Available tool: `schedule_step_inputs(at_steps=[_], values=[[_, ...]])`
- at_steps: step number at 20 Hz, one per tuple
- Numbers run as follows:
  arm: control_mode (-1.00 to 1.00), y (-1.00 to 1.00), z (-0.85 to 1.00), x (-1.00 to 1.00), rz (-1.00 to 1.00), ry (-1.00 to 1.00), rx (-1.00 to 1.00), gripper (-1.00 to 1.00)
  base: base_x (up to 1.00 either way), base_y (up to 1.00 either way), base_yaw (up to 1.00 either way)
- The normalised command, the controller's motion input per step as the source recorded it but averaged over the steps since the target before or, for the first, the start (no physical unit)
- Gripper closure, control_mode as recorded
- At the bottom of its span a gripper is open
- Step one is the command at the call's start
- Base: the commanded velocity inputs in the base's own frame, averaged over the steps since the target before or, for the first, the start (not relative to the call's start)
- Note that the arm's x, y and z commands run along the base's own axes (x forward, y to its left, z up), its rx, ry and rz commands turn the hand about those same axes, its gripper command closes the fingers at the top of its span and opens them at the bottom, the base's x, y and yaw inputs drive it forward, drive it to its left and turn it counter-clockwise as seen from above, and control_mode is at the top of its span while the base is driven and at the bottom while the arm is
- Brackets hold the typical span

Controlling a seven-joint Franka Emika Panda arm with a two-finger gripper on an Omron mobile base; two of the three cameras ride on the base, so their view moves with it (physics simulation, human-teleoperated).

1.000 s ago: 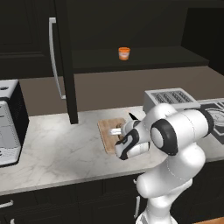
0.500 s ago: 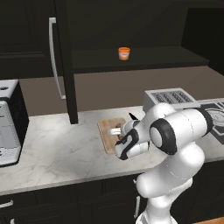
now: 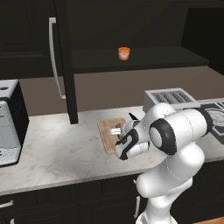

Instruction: Pick the bread, place it on the cutting board, pick the jam, place it on the counter, and close the cabinet.

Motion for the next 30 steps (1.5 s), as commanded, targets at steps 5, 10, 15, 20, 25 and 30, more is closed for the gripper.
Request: schedule_step_inputs(at_steps=[5, 10, 15, 20, 25, 30], values=[[-1.00, 0.00, 0.00, 0.00, 0.00, 0.00, 0.00, -1.00, 0.00, 0.00, 0.00], [-1.00, 0.00, 0.00, -0.05, 0.00, -0.01, 0.00, -1.00, 0.00, 0.00, 0.00], [-1.00, 0.00, 0.10, -0.04, 0.00, 0.00, 0.00, -1.00, 0.00, 0.00, 0.00], [-1.00, 0.00, 0.25, 0.00, 0.02, -0.01, 0.00, -1.00, 0.00, 0.00, 0.00], [-1.00, 0.00, 0.33, 0.00, 0.01, 0.00, 0.00, -1.00, 0.00, 0.00, 0.00], [-1.00, 0.00, 0.36, 0.00, 0.01, 0.00, 0.00, -1.00, 0.00, 0.00, 0.00]])
